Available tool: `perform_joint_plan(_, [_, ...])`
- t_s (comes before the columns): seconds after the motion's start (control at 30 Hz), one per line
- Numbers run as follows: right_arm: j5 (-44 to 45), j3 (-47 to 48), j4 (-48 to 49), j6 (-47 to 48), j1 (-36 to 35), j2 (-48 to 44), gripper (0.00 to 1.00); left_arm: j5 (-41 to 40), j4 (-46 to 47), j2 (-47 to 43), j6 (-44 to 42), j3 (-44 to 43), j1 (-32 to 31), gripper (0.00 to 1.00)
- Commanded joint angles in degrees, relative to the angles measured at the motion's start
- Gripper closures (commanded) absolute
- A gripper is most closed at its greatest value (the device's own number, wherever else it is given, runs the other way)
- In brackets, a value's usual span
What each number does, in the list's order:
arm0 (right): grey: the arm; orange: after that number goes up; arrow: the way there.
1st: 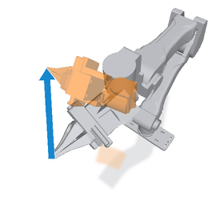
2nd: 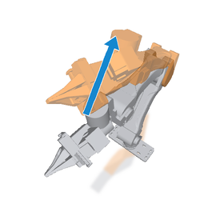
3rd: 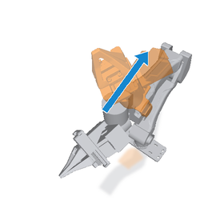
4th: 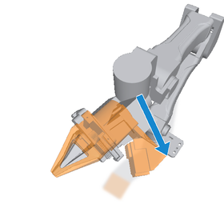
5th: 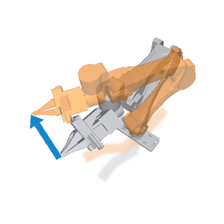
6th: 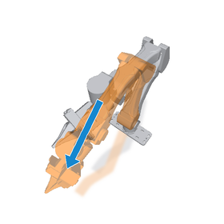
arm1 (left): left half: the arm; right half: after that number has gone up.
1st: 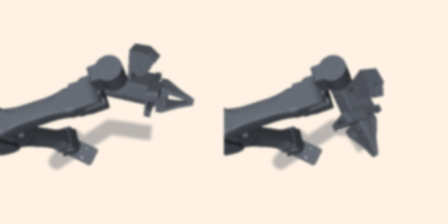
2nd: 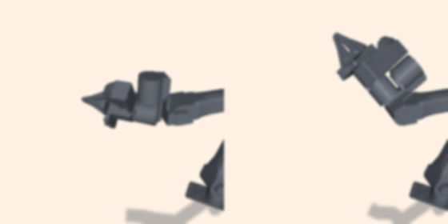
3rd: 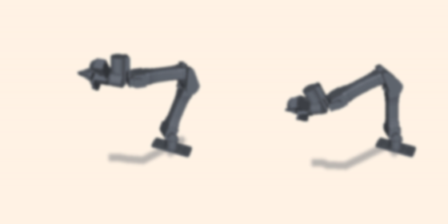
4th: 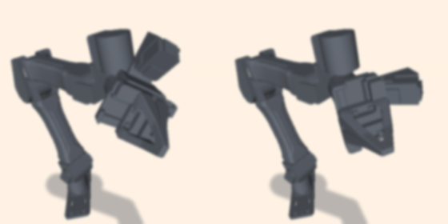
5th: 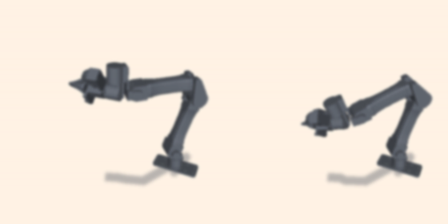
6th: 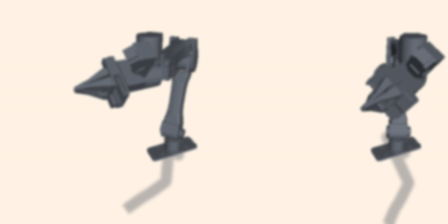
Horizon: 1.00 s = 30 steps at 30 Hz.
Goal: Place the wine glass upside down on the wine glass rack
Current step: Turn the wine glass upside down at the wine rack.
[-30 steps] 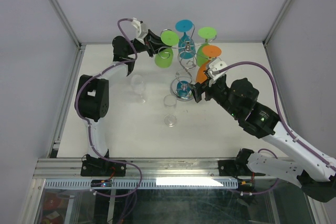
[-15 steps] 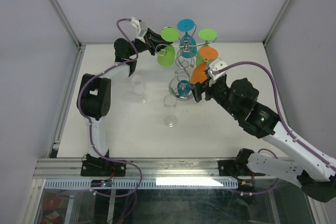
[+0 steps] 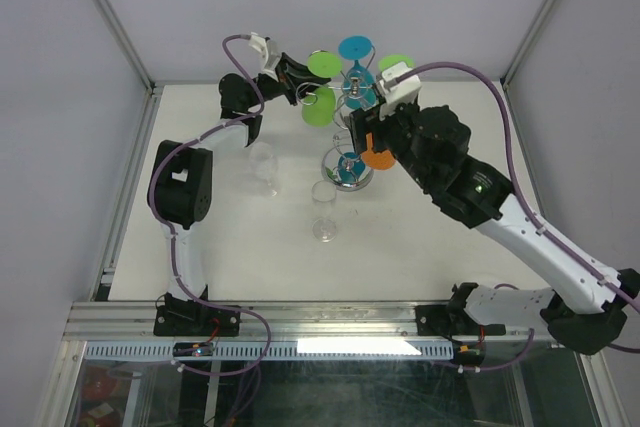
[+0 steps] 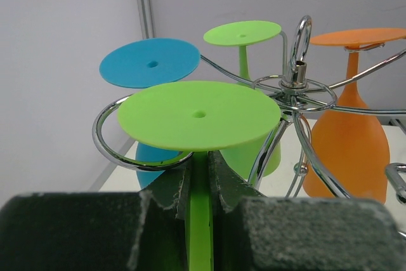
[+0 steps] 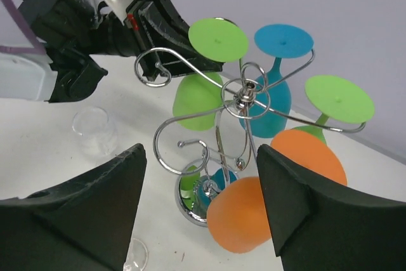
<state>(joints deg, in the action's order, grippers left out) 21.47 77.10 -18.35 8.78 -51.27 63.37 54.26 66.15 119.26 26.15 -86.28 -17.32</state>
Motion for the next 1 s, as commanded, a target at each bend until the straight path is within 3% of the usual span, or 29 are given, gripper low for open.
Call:
perform_joint_plan(0.0, [1.6, 7.6, -1.0, -2.1, 2.6, 5.3, 0.27, -1.8, 4.5, -0.3, 0.1, -0.1, -0.7, 1.00])
perform_joint_plan(0.4, [-4.7, 20.7, -3.2, -8.6, 13.9, 20.3, 0.27, -1.5, 4.5, -0.4, 0.0, 0.9, -0.6, 1.00])
perform_joint_plan(0.63, [-7.1, 22.4, -2.4, -8.8, 15.6, 25.0, 0.28, -1.3, 4.3, -0.3, 0.0, 0.9, -0.6, 1.00])
perform_joint_plan(0.97, [-9.5, 21.7, -0.6, -7.4, 15.6, 27.4, 0.38, -1.5, 4.3, -0.8, -0.2, 1.3, -0.6, 1.00])
